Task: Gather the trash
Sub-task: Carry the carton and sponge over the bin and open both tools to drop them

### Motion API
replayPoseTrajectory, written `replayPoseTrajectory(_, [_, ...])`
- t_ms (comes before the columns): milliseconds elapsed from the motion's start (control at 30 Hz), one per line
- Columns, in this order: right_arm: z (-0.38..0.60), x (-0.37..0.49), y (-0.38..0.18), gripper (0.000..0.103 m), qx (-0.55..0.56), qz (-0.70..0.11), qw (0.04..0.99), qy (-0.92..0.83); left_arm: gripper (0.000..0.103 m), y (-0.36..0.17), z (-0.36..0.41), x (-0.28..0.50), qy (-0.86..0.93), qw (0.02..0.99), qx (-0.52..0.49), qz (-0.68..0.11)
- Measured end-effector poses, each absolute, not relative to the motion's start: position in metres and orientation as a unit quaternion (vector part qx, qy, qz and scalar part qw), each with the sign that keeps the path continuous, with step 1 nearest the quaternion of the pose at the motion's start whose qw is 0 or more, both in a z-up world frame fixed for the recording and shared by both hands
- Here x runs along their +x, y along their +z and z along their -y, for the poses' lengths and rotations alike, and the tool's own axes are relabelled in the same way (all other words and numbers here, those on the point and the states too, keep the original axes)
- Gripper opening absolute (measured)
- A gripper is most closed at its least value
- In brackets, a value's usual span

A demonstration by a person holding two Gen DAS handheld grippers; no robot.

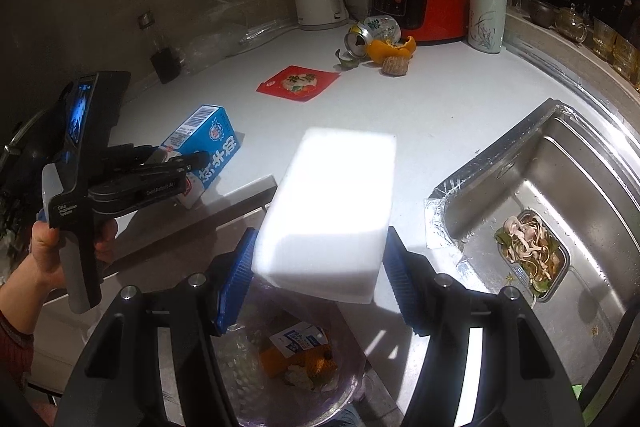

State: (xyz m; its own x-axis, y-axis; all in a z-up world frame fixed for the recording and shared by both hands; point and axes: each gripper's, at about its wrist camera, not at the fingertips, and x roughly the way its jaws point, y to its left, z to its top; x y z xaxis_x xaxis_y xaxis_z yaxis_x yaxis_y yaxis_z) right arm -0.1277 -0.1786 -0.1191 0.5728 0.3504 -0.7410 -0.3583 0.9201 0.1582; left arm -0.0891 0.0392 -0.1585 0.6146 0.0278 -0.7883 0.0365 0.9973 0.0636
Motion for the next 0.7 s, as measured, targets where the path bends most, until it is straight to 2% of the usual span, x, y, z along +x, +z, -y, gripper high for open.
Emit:
replayPoseTrajectory(200, [0.172, -0.138, -0.116, 0.063, -0.017, -0.418, 0.883, 0.212, 0.040, -0.144, -0.038, -0.112, -0.020, 0.901, 0.026, -0.432])
replayPoseTrajectory(433, [0.159, -0.182, -0.118, 0.063, -0.028, -0.429, 0.872, 0.235, 0.040, -0.121, -0.047, -0.189, -0.049, 0.904, 0.004, -0.424])
replayPoseTrajectory(700, [0.122, -0.226, -0.178, 0.064, -0.028, -0.470, 0.848, 0.242, 0.040, -0.132, -0.057, -0.256, -0.057, 0.898, -0.011, -0.437])
